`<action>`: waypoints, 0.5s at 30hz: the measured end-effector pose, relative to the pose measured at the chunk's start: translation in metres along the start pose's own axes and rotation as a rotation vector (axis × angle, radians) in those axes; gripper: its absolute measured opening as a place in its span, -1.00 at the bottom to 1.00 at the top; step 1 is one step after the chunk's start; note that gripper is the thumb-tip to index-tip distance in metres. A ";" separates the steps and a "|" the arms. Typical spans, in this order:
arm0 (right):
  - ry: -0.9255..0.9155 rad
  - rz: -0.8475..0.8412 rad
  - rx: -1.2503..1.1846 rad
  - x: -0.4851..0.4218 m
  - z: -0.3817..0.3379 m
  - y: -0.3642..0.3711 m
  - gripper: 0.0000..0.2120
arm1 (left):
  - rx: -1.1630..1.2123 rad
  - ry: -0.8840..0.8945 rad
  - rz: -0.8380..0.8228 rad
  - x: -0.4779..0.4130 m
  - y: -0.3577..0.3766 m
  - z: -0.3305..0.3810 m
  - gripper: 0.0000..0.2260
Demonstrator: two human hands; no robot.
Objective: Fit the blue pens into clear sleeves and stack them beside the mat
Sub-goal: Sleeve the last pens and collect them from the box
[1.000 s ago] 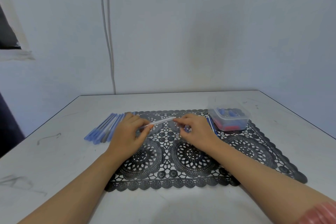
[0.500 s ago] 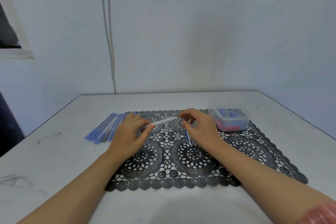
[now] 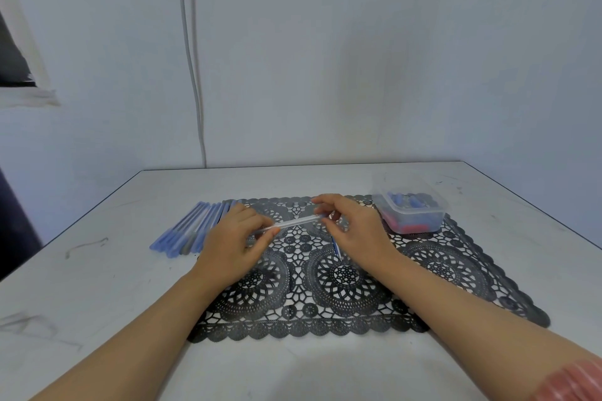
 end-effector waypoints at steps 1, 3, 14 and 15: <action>-0.020 -0.007 0.012 0.000 -0.001 0.001 -0.67 | -0.001 0.005 0.003 0.000 0.000 0.001 -0.72; -0.051 -0.014 0.025 0.000 -0.002 0.001 -0.65 | 0.001 0.013 0.007 0.000 0.000 0.001 -0.73; 0.038 -0.191 0.016 -0.001 0.005 0.011 -0.51 | 0.042 0.078 0.008 -0.001 -0.001 0.004 -0.65; 0.070 -0.198 -0.002 -0.002 0.007 0.012 -0.53 | 0.044 0.083 0.010 -0.001 -0.001 0.005 -0.65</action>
Point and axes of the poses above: each hand's wrist, its own x-axis away from the middle knuckle, its own y-axis out of the palm, z = x × y, the point moved 6 cm from there along -x, towards the middle knuckle, and after that the axes turned 15 degrees about -z, right-handed, at the moved point
